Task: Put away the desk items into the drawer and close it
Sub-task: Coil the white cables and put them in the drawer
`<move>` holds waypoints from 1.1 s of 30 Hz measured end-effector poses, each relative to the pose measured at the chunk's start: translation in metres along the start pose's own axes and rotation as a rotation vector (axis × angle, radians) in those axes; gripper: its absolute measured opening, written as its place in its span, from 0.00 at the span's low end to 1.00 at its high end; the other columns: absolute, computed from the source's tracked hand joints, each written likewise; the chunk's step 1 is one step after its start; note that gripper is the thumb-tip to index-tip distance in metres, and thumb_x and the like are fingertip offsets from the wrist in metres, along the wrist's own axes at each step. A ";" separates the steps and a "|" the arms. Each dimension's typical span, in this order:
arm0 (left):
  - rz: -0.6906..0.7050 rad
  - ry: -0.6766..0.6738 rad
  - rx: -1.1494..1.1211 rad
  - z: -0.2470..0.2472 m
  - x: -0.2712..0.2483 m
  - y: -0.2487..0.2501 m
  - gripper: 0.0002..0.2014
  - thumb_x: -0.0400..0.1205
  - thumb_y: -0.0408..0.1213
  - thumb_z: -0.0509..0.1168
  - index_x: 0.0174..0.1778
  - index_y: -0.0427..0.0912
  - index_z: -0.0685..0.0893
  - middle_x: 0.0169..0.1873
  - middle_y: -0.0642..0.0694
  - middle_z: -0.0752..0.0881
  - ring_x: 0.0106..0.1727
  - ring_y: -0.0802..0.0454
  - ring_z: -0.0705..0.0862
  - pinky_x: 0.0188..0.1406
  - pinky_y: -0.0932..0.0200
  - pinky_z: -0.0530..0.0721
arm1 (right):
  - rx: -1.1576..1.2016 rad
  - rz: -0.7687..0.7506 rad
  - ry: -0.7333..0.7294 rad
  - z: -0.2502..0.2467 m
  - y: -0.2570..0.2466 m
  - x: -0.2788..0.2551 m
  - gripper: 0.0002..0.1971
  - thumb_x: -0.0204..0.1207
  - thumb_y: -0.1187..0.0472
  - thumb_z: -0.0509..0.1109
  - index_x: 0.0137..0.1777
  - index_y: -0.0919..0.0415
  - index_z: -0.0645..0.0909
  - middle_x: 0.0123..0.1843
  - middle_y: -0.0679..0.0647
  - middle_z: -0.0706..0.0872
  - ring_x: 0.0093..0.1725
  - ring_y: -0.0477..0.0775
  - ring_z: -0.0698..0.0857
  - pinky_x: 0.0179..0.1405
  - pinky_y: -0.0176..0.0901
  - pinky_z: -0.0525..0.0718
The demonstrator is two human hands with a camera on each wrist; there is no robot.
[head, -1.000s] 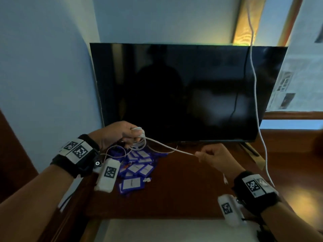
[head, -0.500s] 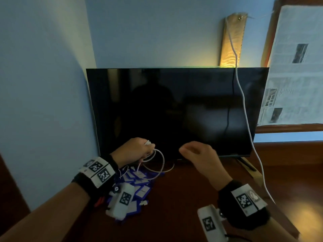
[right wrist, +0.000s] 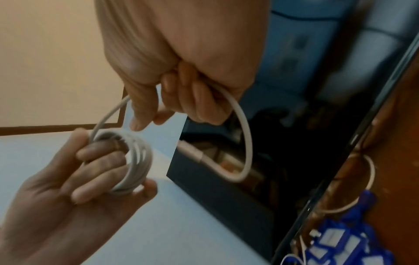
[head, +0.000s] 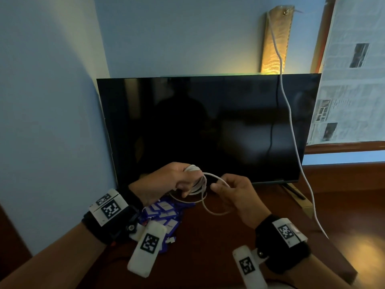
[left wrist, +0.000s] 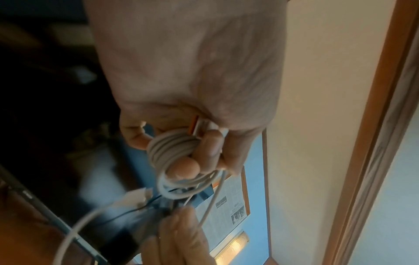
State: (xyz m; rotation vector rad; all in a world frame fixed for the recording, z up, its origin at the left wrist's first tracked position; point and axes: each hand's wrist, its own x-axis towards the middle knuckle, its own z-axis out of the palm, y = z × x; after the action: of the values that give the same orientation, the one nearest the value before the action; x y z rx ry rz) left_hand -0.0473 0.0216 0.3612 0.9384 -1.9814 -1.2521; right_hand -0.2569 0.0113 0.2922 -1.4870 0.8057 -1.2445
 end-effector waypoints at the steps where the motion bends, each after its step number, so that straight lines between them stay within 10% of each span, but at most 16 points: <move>1: 0.014 0.029 -0.009 -0.002 -0.001 -0.004 0.14 0.81 0.49 0.61 0.39 0.41 0.77 0.23 0.51 0.68 0.28 0.54 0.70 0.37 0.63 0.77 | 0.017 0.008 0.006 -0.008 0.002 -0.001 0.12 0.67 0.59 0.76 0.37 0.66 0.77 0.23 0.52 0.70 0.19 0.45 0.66 0.18 0.33 0.66; 6: 0.041 0.177 -0.082 -0.003 -0.005 -0.024 0.21 0.85 0.49 0.58 0.45 0.30 0.77 0.23 0.50 0.66 0.28 0.53 0.70 0.39 0.62 0.76 | -0.007 0.003 0.088 -0.035 0.022 -0.006 0.10 0.67 0.64 0.78 0.35 0.63 0.77 0.23 0.51 0.70 0.21 0.45 0.66 0.21 0.34 0.66; 16: 0.069 0.494 -0.390 0.004 0.001 -0.028 0.13 0.87 0.41 0.56 0.38 0.41 0.76 0.22 0.50 0.64 0.26 0.55 0.70 0.43 0.56 0.71 | -0.284 -0.010 0.347 -0.032 0.042 0.002 0.13 0.70 0.64 0.78 0.33 0.65 0.75 0.29 0.55 0.76 0.26 0.46 0.73 0.27 0.33 0.73; 22: 0.133 0.584 -0.257 0.011 0.009 -0.017 0.15 0.85 0.43 0.56 0.32 0.46 0.74 0.21 0.51 0.69 0.30 0.54 0.75 0.55 0.50 0.71 | -0.665 -0.011 0.103 -0.001 0.041 -0.001 0.11 0.74 0.56 0.74 0.34 0.56 0.78 0.34 0.56 0.84 0.29 0.50 0.79 0.30 0.46 0.80; 24: 0.149 0.607 -0.142 0.017 0.010 -0.014 0.17 0.88 0.41 0.54 0.31 0.45 0.71 0.24 0.49 0.69 0.31 0.55 0.76 0.55 0.62 0.74 | -0.789 -0.076 0.000 0.008 0.037 -0.002 0.10 0.75 0.53 0.73 0.37 0.56 0.80 0.33 0.52 0.83 0.28 0.47 0.78 0.31 0.47 0.80; 26: 0.153 0.609 -0.050 0.021 0.011 -0.015 0.16 0.89 0.37 0.51 0.35 0.43 0.72 0.27 0.47 0.69 0.33 0.55 0.76 0.45 0.74 0.76 | -0.844 -0.126 -0.109 0.017 0.030 -0.004 0.10 0.76 0.52 0.73 0.40 0.57 0.82 0.32 0.46 0.80 0.29 0.41 0.76 0.32 0.42 0.77; 33: 0.130 0.480 0.065 0.034 0.007 -0.029 0.10 0.89 0.38 0.51 0.47 0.42 0.76 0.31 0.47 0.75 0.40 0.49 0.78 0.51 0.62 0.80 | -0.668 -0.251 -0.343 0.029 0.005 -0.019 0.08 0.79 0.63 0.70 0.37 0.56 0.78 0.28 0.43 0.74 0.27 0.40 0.75 0.29 0.27 0.70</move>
State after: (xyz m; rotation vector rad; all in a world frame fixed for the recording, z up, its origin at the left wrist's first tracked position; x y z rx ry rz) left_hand -0.0707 0.0238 0.3230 1.0124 -1.6760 -0.8012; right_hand -0.2337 0.0354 0.2827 -2.3259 0.8598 -0.8827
